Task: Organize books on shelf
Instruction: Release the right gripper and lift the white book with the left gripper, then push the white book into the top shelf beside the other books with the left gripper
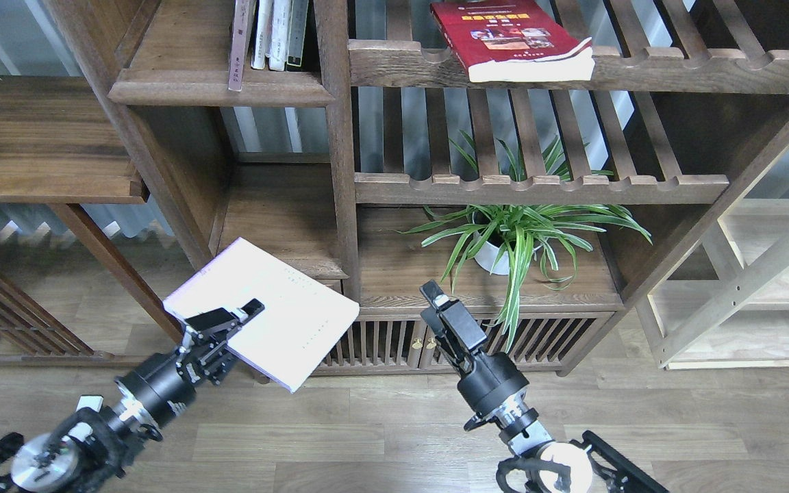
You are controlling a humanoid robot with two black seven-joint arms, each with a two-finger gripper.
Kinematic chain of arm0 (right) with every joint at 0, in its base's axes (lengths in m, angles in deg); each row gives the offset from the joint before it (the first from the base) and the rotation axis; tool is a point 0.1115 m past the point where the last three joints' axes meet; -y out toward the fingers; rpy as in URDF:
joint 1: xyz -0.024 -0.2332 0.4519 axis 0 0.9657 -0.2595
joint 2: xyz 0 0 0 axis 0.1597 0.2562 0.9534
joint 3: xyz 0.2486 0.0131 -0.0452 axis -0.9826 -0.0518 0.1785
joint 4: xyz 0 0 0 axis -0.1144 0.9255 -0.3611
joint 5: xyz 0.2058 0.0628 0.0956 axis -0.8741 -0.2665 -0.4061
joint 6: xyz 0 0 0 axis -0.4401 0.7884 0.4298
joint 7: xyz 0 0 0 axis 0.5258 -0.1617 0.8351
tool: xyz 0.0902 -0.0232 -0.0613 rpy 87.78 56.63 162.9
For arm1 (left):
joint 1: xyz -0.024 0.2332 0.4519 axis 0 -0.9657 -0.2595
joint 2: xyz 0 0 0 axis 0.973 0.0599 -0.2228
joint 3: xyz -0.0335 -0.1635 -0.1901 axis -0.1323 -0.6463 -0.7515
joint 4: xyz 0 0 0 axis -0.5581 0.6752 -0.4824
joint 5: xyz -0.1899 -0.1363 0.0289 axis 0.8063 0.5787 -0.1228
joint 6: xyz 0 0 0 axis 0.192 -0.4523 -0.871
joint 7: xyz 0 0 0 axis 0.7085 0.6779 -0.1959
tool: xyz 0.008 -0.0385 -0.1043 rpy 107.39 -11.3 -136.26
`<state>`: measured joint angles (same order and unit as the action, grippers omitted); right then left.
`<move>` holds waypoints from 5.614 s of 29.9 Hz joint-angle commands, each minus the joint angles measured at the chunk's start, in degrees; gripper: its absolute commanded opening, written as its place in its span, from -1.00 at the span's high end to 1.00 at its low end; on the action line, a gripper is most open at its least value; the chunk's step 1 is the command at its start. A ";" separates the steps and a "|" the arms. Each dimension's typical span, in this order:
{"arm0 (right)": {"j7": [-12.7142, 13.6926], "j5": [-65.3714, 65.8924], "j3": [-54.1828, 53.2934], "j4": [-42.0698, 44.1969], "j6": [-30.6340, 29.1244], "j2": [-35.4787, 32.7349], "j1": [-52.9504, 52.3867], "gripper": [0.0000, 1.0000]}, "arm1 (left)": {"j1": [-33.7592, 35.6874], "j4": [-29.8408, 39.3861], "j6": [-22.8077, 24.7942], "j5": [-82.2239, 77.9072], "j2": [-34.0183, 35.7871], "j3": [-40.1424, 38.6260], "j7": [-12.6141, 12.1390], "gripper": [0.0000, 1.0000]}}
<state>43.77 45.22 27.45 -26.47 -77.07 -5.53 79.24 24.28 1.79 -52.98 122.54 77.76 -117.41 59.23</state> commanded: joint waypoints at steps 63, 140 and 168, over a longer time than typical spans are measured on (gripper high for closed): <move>0.28 -6.19 -9.79 2.59 -0.01 0.00 -8.88 -0.97 | 0.91 31.88 0.00 -59.87 -15.21 -55.05 -7.19 0.95; 0.19 -9.62 -8.29 2.59 -0.01 0.00 -13.10 -0.97 | 19.03 20.80 -15.96 -61.72 4.40 -44.77 -7.19 0.89; 0.19 -9.71 -8.47 2.42 -0.01 0.00 -13.28 -0.97 | 27.81 11.67 -16.66 -61.72 3.43 -38.53 -7.19 0.92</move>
<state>43.97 35.51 19.15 -24.04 -77.08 -5.53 65.96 50.89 14.95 -69.63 60.82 81.20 -157.17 52.04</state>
